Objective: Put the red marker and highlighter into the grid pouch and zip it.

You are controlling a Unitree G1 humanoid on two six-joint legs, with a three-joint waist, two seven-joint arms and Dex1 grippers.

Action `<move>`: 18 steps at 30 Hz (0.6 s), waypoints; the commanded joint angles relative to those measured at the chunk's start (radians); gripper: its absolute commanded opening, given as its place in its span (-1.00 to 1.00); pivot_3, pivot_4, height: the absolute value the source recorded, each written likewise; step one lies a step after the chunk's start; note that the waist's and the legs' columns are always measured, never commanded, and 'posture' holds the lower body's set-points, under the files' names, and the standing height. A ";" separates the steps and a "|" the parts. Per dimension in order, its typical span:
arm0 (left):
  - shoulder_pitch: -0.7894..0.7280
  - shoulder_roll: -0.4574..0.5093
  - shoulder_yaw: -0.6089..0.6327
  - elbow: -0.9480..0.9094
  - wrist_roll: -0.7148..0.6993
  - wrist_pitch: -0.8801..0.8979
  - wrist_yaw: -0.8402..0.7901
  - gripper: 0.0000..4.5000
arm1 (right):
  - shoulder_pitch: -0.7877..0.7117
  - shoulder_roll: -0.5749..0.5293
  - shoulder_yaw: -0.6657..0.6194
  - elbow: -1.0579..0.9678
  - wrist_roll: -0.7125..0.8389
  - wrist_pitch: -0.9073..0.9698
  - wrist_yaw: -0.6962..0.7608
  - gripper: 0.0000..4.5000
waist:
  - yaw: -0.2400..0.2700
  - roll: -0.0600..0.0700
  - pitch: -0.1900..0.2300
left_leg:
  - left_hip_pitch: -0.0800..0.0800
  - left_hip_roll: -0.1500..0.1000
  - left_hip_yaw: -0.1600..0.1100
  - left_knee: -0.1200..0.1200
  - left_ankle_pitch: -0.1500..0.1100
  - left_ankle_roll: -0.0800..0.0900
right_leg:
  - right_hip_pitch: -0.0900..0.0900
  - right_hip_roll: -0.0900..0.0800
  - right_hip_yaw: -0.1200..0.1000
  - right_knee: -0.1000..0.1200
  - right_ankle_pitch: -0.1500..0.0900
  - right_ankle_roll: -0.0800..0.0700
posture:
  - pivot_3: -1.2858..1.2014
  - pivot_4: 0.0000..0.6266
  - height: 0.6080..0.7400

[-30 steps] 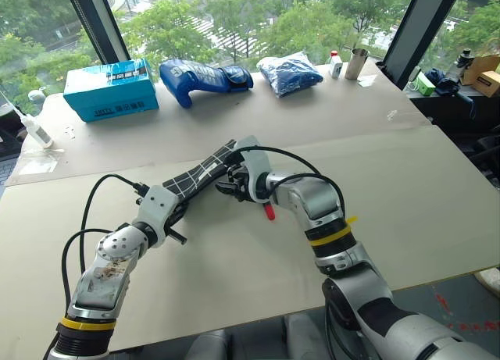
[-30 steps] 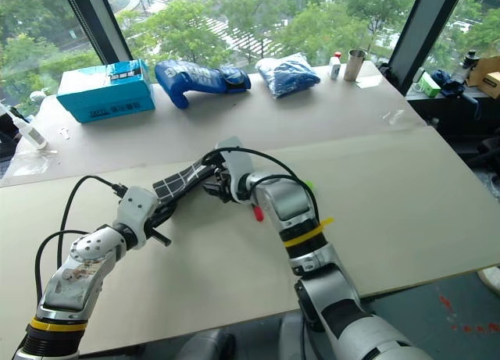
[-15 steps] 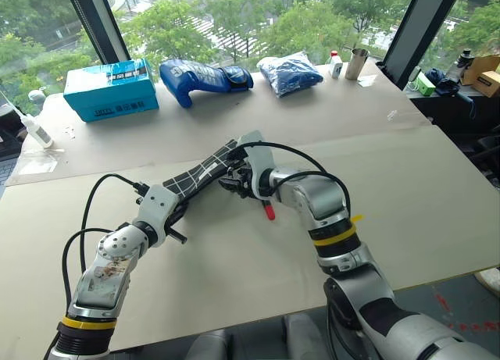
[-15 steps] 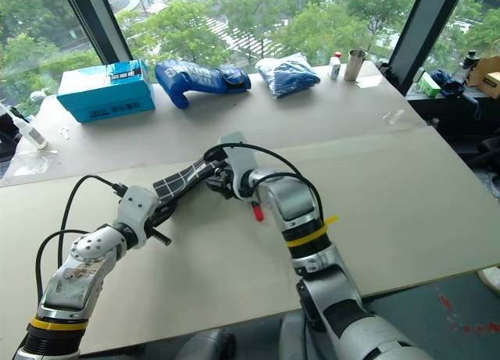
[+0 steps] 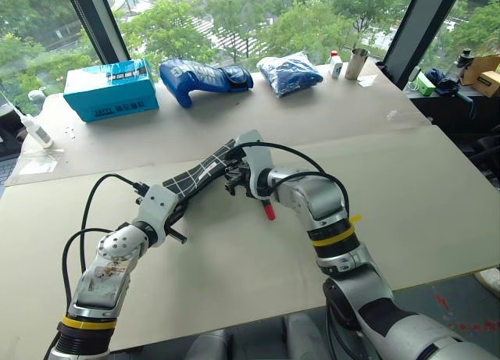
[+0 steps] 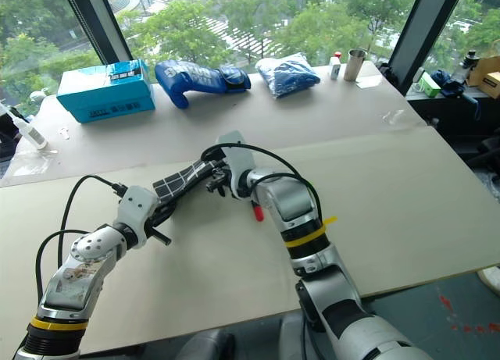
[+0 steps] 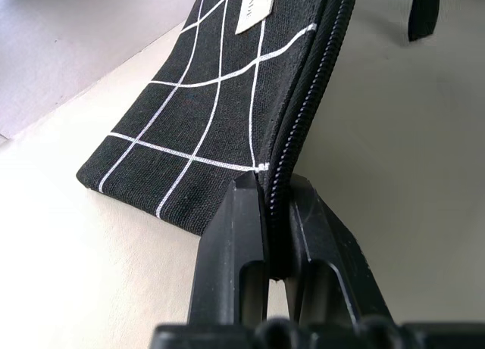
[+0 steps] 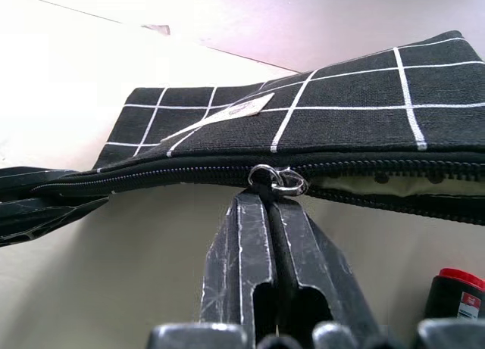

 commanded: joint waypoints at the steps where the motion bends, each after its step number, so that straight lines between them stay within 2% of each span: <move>1: -0.005 0.008 0.008 -0.013 0.011 -0.026 0.004 -1.00 | -0.028 0.001 0.007 -0.036 0.007 -0.035 0.006 -0.99 | 0.000 0.000 0.000 | 0.000 0.000 0.000 0.000 0.000 0.000 | 0.000 0.000 0.000 0.000 0.000 0.000 | 0.03 -0.52 1.00; 6: -0.008 0.010 0.009 -0.010 0.012 -0.025 0.003 -1.00 | -0.048 0.012 0.024 -0.014 0.002 -0.021 0.004 -0.99 | 0.000 0.000 0.000 | 0.000 0.000 0.000 0.000 0.000 0.000 | 0.000 0.000 0.000 0.000 0.000 0.000 | 0.03 -0.52 1.00; 10: -0.013 0.008 0.006 -0.007 0.012 -0.023 0.004 -1.00 | -0.067 0.055 0.087 -0.017 0.015 -0.008 0.034 -0.99 | -0.002 0.000 0.000 | 0.000 0.000 0.000 0.000 0.000 0.000 | 0.000 0.000 0.000 0.000 0.000 0.000 | 0.03 -0.52 1.00; 18: -0.019 -0.001 0.000 -0.009 0.012 -0.019 0.011 -1.00 | -0.103 0.145 0.133 0.079 0.007 -0.051 0.030 -0.99 | 0.003 0.000 0.000 | 0.000 0.001 0.000 0.000 0.000 0.000 | 0.000 0.001 0.000 0.000 0.000 -0.001 | 0.03 -0.52 1.00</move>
